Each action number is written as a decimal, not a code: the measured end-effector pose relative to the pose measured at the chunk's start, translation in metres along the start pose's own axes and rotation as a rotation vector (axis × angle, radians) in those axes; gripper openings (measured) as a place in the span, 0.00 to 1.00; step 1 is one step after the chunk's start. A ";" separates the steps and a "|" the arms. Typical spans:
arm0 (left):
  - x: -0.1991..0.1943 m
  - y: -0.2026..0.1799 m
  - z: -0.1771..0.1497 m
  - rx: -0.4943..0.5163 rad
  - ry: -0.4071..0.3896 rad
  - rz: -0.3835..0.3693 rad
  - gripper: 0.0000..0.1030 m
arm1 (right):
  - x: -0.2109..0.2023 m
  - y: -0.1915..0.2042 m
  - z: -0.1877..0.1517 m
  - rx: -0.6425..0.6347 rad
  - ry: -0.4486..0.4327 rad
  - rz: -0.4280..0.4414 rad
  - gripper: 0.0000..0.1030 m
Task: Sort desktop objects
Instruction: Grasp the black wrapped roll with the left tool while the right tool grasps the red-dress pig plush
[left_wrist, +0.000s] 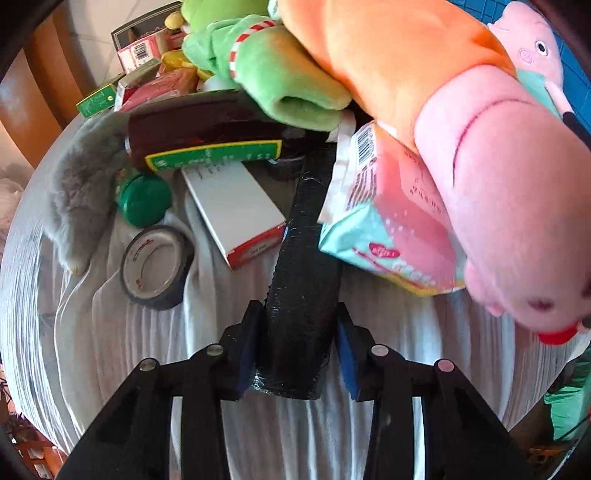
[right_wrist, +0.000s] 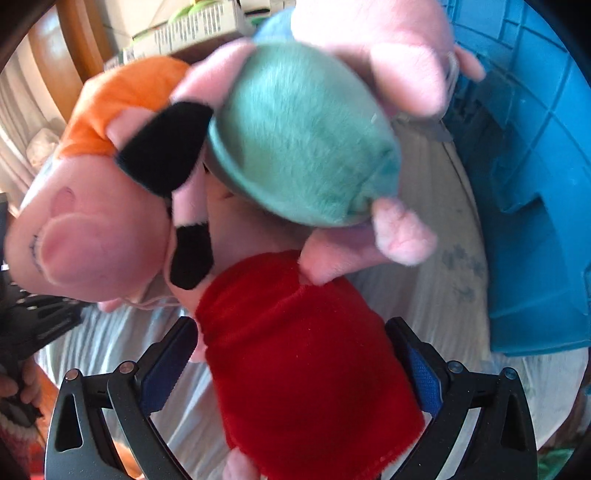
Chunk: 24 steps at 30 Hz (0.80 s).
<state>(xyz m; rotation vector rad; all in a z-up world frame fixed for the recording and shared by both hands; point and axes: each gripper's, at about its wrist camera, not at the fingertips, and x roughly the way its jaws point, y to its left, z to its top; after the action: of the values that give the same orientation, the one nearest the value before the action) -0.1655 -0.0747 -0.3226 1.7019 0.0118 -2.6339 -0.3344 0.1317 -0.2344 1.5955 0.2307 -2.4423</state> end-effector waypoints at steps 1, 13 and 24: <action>-0.004 0.006 -0.006 -0.008 0.004 0.015 0.36 | -0.002 0.000 -0.002 -0.002 -0.001 0.001 0.91; -0.024 0.018 -0.008 -0.019 0.020 0.012 0.38 | -0.010 -0.003 -0.008 -0.010 0.033 -0.009 0.90; -0.001 0.013 0.023 -0.027 0.041 0.027 0.35 | 0.016 -0.001 0.001 -0.029 0.069 0.002 0.96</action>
<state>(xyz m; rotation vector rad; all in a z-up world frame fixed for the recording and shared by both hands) -0.1858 -0.0876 -0.3123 1.7346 0.0248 -2.5680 -0.3421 0.1307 -0.2485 1.6685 0.2740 -2.3743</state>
